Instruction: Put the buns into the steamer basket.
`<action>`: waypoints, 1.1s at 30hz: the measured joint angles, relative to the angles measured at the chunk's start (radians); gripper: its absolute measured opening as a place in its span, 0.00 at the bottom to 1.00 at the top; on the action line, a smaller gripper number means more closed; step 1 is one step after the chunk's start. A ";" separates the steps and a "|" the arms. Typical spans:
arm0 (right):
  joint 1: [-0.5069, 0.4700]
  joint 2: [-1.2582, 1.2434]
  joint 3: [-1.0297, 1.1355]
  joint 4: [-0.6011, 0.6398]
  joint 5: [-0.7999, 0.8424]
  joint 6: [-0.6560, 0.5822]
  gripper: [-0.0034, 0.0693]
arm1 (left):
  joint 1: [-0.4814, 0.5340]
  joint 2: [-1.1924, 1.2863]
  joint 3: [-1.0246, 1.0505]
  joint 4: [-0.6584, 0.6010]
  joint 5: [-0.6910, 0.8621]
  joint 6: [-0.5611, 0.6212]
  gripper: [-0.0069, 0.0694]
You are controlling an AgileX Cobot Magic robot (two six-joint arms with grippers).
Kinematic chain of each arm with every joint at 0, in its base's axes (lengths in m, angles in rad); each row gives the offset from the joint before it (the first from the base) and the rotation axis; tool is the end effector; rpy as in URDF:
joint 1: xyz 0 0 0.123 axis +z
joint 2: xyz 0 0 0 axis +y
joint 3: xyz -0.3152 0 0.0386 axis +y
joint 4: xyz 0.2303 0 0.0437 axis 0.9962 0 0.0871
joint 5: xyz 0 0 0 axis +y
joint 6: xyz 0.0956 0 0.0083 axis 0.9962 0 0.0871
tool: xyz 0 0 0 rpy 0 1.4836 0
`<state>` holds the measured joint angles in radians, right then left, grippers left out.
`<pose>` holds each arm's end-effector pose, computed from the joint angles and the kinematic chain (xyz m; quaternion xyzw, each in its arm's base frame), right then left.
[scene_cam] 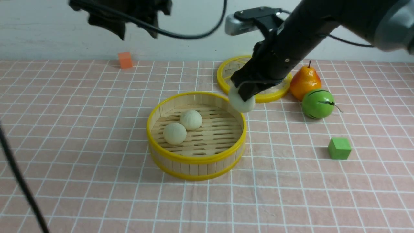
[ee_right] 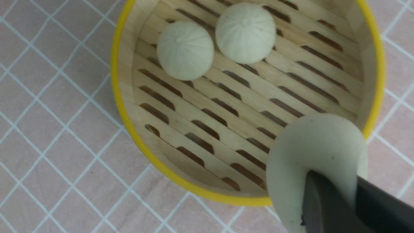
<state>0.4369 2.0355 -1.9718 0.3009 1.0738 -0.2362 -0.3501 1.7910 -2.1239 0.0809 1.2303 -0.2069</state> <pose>0.4026 0.2156 0.3369 -0.2823 0.9134 0.1705 0.2385 0.3556 -0.1221 0.4694 0.0648 0.9255 -0.0631 0.3677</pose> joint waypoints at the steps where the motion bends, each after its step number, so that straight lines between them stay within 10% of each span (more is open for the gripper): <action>1: 0.004 0.004 0.000 0.000 -0.005 0.000 0.09 | 0.000 -0.007 0.000 0.001 0.007 0.000 0.66; 9: 0.105 0.167 0.000 -0.078 -0.122 0.010 0.21 | 0.006 -0.234 0.014 0.042 0.016 0.000 0.30; 17: 0.107 0.187 0.001 -0.112 -0.167 0.115 0.76 | 0.006 -0.432 0.200 0.038 0.016 -0.017 0.11; 22: 0.107 0.140 -0.006 -0.117 -0.100 0.124 0.93 | 0.006 -0.567 0.373 0.038 0.016 -0.019 0.09; 28: 0.107 0.000 -0.010 -0.121 0.010 0.124 0.83 | 0.006 -0.792 0.631 0.038 0.016 -0.020 0.09; 33: 0.107 -0.217 0.011 -0.121 0.054 0.110 0.56 | 0.006 -1.100 0.997 0.032 -0.037 -0.023 0.09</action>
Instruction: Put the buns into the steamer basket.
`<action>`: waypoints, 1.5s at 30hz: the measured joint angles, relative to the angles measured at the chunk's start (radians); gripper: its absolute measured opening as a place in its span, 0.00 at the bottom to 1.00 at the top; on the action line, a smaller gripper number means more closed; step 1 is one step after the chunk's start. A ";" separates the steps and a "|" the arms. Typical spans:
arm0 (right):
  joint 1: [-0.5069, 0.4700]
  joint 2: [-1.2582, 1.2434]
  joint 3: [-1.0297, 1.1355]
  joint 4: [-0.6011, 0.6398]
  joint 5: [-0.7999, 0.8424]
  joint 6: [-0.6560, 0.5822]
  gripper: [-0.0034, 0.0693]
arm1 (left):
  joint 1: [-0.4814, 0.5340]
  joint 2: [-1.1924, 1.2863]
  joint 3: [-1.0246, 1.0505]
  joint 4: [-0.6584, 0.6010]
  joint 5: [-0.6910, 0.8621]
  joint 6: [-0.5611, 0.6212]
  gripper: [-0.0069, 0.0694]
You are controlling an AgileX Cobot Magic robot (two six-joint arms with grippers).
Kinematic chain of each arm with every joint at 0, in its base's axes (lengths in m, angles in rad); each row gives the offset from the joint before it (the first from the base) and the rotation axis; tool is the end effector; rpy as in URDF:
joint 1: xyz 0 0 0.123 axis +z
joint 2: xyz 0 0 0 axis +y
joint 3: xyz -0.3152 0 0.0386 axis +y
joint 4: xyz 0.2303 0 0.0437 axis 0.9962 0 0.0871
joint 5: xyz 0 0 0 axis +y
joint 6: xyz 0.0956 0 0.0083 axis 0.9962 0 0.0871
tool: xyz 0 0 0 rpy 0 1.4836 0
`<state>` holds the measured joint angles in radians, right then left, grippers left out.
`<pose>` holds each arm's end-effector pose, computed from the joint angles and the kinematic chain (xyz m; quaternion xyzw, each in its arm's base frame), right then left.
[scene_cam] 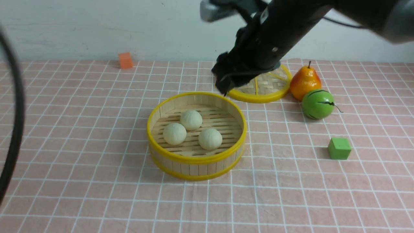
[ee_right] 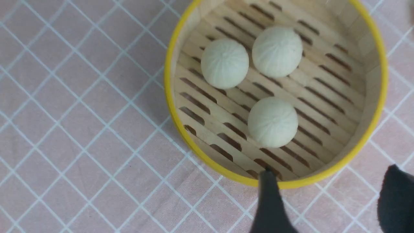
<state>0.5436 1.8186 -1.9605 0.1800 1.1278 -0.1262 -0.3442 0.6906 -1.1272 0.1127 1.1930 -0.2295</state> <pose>0.3308 0.2181 0.4212 -0.3000 0.8912 0.1555 0.3028 0.0474 -0.0063 0.4314 0.0474 0.8974 -0.0692 0.4331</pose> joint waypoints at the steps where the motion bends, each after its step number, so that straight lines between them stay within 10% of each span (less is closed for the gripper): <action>1: 0.000 -0.034 0.015 0.000 -0.002 -0.001 0.51 | 0.000 -0.038 0.043 0.000 -0.019 0.000 0.09; 10: 0.004 -0.419 0.414 0.027 -0.267 -0.008 0.03 | 0.000 -0.509 0.577 -0.010 -0.330 0.000 0.10; 25: 0.006 -0.956 1.059 0.076 -0.885 -0.012 0.02 | 0.000 -0.652 0.722 -0.015 -0.439 0.000 0.11; 45: 0.006 -1.099 1.087 0.079 -0.875 -0.012 0.04 | 0.000 -0.652 0.722 -0.015 -0.439 0.000 0.11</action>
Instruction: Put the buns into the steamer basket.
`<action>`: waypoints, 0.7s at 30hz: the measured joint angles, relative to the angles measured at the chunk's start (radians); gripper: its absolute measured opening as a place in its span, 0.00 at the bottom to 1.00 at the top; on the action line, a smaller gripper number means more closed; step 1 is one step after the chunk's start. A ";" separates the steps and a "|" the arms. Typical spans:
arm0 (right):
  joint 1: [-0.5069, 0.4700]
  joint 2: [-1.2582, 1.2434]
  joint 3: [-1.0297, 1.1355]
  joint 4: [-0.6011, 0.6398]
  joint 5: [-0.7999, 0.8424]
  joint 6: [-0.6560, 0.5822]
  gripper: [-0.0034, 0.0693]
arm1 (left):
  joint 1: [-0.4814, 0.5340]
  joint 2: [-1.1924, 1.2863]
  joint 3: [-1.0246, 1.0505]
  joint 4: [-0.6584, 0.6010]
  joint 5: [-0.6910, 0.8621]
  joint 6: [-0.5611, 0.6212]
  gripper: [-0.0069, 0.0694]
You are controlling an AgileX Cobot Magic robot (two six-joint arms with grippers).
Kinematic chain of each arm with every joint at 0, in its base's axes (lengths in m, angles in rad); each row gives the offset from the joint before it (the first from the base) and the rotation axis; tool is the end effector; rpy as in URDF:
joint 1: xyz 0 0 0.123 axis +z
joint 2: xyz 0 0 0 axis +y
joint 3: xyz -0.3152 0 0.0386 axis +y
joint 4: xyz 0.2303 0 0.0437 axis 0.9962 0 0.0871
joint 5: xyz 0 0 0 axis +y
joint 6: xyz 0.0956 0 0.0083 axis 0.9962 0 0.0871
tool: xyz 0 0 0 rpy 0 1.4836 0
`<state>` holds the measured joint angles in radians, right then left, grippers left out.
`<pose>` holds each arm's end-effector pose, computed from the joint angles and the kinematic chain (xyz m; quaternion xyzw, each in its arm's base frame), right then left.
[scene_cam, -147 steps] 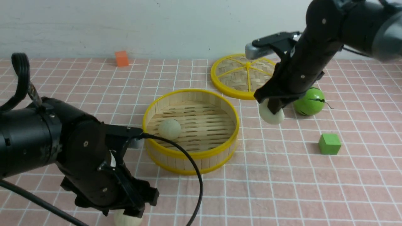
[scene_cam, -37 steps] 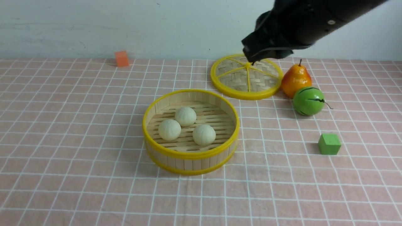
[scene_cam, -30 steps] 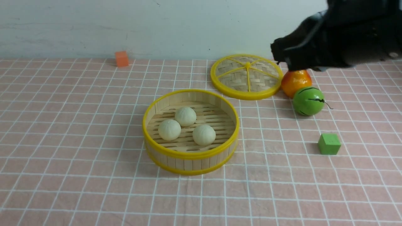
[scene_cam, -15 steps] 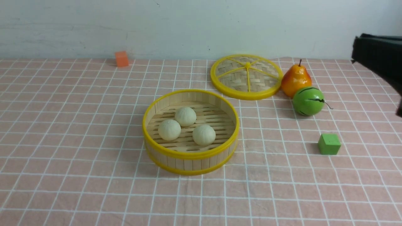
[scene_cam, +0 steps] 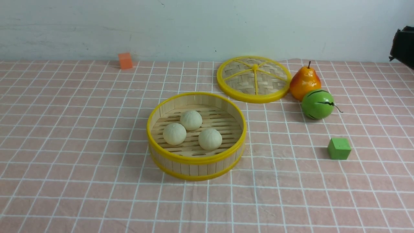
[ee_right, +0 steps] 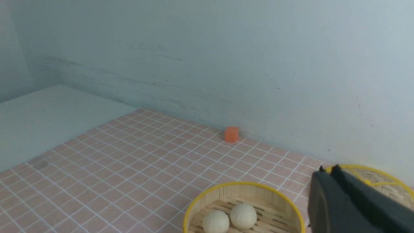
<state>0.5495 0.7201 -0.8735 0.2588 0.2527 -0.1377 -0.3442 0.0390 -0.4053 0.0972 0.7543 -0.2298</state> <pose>0.0865 0.0602 0.4378 -0.1753 0.6865 0.2509 0.6596 -0.0191 0.0136 0.2689 0.0547 0.8023 -0.1219 0.5818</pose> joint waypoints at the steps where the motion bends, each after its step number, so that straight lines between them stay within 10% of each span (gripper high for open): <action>1: 0.000 0.000 0.000 -0.001 0.000 0.000 0.04 | 0.000 0.000 0.000 0.000 0.000 0.000 0.11; 12: -0.028 -0.087 0.274 -0.024 -0.109 0.001 0.04 | 0.000 0.000 0.000 0.000 0.000 0.000 0.11; 21: -0.355 -0.427 0.677 -0.073 -0.174 0.057 0.04 | 0.000 0.000 0.000 0.000 0.000 0.000 0.11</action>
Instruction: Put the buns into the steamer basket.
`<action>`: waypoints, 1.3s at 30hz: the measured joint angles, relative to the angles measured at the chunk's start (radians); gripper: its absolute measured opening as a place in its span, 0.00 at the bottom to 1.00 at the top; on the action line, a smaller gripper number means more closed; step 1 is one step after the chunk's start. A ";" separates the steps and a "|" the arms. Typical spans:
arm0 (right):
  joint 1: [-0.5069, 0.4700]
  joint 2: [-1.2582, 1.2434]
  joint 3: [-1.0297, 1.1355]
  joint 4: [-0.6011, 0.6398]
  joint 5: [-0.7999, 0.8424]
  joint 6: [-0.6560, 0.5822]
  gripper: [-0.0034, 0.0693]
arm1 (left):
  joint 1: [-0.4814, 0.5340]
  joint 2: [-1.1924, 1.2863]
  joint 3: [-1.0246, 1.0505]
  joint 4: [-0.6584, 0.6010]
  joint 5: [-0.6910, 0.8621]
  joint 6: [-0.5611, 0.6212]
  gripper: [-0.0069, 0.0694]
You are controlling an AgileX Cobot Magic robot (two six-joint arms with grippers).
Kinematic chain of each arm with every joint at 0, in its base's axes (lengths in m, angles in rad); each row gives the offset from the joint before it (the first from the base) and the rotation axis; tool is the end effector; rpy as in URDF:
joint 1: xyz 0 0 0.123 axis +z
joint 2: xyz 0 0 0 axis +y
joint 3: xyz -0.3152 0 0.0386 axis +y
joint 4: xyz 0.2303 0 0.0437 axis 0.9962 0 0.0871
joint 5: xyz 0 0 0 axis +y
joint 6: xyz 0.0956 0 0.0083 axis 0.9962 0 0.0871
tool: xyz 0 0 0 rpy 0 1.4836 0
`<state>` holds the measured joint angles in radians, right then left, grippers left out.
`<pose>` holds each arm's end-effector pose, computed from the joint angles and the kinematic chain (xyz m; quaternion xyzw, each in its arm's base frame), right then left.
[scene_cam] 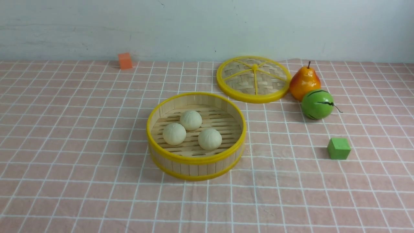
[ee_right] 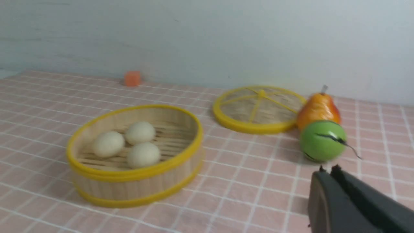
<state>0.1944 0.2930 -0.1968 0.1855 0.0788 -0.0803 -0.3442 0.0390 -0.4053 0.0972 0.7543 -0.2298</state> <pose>0.0374 0.0088 0.2640 -0.0380 0.7360 0.1060 0.6675 -0.0191 0.0136 0.2689 0.0547 0.8023 -0.1219 0.5818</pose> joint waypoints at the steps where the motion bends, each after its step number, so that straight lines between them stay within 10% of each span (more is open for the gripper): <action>1: -0.037 -0.032 0.027 -0.019 0.013 0.023 0.04 | 0.000 0.000 0.000 0.000 0.000 0.000 0.11; 8: -0.240 -0.274 0.177 -0.196 0.204 0.184 0.04 | 0.000 0.000 0.000 0.000 0.000 0.000 0.11; 39: -0.238 -0.303 0.213 -0.221 0.305 0.205 0.06 | 0.000 -0.002 0.000 0.000 0.000 0.000 0.11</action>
<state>-0.0439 -0.0099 0.0157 -0.0359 0.3838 0.1242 -0.3442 0.0368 -0.4053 0.0972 0.7543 -0.2298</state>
